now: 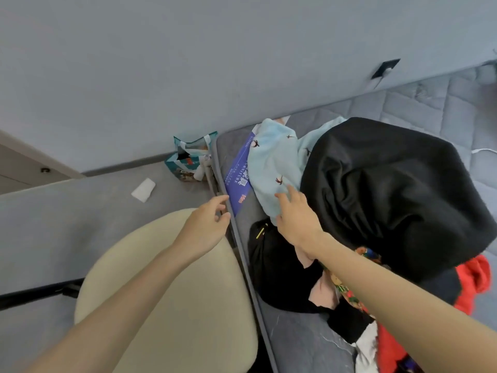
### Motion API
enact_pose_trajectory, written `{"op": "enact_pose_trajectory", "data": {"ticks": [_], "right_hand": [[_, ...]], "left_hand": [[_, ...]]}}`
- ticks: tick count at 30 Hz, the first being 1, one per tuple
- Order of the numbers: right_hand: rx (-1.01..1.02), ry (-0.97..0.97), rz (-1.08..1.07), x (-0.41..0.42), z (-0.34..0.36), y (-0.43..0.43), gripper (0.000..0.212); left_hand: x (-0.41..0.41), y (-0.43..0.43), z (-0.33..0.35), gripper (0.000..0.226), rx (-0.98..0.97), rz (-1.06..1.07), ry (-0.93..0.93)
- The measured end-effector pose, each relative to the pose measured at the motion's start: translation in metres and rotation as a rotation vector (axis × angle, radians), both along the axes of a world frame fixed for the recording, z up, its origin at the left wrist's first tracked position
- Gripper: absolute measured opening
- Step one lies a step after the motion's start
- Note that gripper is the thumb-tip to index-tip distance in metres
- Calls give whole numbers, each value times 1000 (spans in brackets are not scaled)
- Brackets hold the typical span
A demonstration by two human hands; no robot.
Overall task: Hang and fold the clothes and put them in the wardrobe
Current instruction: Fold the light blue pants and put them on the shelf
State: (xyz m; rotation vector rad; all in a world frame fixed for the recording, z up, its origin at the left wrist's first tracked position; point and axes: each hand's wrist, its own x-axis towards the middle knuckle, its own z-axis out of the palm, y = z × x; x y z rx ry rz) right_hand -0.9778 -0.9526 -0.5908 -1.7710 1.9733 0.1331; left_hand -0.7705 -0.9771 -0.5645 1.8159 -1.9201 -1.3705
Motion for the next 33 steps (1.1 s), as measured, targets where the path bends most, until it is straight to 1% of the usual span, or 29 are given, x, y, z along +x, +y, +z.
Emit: {"op": "enact_pose_trajectory", "data": {"ticks": [1, 4, 6, 7, 10, 11, 12, 13, 14, 16, 17, 19, 20, 23, 25, 26, 27, 29, 30, 31, 33], "right_hand": [[15, 54, 12, -1, -13, -7, 53], [86, 98, -35, -1, -47, -21, 64], [-3, 152, -32, -5, -64, -25, 70], [-54, 162, -18, -10, -73, -27, 65], [-48, -17, -134, -16, -67, -29, 39], [-34, -38, -100, -19, -63, -32, 33], [-73, -109, -148, -22, -58, -32, 28], [-79, -135, -202, -25, -51, -33, 21], [-91, -187, -265, -28, -43, -33, 19], [-156, -274, -295, -36, -20, -29, 29], [-171, -310, -294, -40, -5, -27, 25], [-227, -404, -259, -47, 30, -24, 12], [-249, -450, -215, -49, 50, -24, 11], [-320, -524, -69, -50, 117, -31, 13], [-367, -587, -44, -49, 162, -36, 16], [-394, -621, -32, -48, 184, -38, 19], [-417, -653, -19, -45, 204, -39, 24], [-435, -705, -10, -37, 241, -39, 33], [-438, -728, -8, -32, 256, -37, 34], [-439, -748, -3, -26, 270, -36, 33], [-448, -767, 39, -10, 297, -35, 27]], "left_hand": [[-2, -5, -12, 44, 1, -8, -6], [-11, -20, -46, 44, 17, -13, -12], [-18, -25, -64, 45, 26, -7, -7], [-20, -25, -71, 46, 30, 0, -4], [-25, -18, -81, 50, 31, -7, 2], [-26, -14, -81, 53, 19, -23, -2], [-26, -9, -79, 56, 10, -41, -9], [-25, -5, -75, 61, 1, -58, -11], [-25, -2, -69, 67, -13, -75, -9], [-25, -1, -51, 82, -71, -117, 9], [-25, -3, -39, 89, -112, -142, 28], [-29, -12, -13, 103, -195, -189, 65], [-32, -17, 2, 109, -224, -205, 74], [-44, -33, 49, 118, -336, -253, 94], [-55, -42, 83, 120, -414, -282, 60], [-60, -45, 100, 116, -452, -260, 61], [-63, -47, 117, 105, -494, -205, 95], [-60, -49, 149, 70, -581, -93, 175], [-55, -47, 163, 57, -593, -74, 193], [-46, -44, 177, 51, -582, -67, 214], [-25, -36, 204, 46, -563, -40, 240]]}}
